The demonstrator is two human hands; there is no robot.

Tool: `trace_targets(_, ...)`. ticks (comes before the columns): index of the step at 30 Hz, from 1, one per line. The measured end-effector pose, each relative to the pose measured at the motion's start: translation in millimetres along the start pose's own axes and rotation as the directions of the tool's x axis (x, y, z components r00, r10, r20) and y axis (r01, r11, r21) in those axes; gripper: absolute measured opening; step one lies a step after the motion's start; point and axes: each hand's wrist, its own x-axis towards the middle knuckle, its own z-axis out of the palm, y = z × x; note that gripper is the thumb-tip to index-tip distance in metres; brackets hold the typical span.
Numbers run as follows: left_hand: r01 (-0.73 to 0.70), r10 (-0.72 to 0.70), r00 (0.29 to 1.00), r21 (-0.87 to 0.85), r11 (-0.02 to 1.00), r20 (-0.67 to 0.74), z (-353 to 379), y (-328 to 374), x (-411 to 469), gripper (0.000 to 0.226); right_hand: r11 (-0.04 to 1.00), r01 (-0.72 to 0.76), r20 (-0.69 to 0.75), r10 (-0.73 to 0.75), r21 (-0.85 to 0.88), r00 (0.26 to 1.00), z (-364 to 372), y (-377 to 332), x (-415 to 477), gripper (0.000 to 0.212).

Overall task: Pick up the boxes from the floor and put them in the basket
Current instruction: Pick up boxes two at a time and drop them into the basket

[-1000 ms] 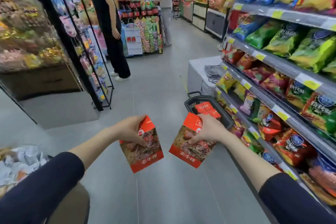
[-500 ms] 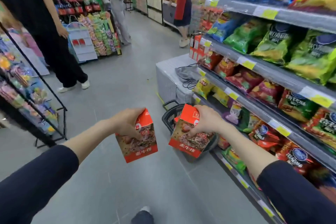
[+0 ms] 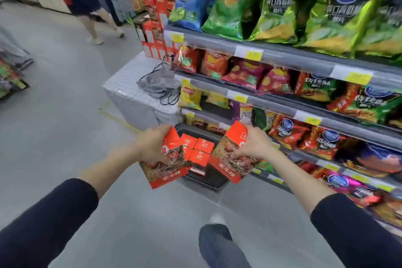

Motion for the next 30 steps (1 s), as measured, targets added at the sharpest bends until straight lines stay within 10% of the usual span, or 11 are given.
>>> trace_targets(7,-0.112,0.111,0.991,0.008,0.994,0.072,32,-19,123,0.109,0.962,-0.274,0.050,0.273,0.014,0.961,34,35,102,0.089)
trace_targets(11,-0.144,0.143,0.984,0.002,0.990,0.108,73,-37,184,0.115,0.938,-0.344,0.074,0.342,0.029,0.937,88,58,168,0.115)
trace_targets(30,-0.228,0.230,0.972,-0.050,0.972,0.055,338,-94,336,0.116,0.893,-0.436,-0.036,0.435,-0.115,0.900,382,135,380,0.113)
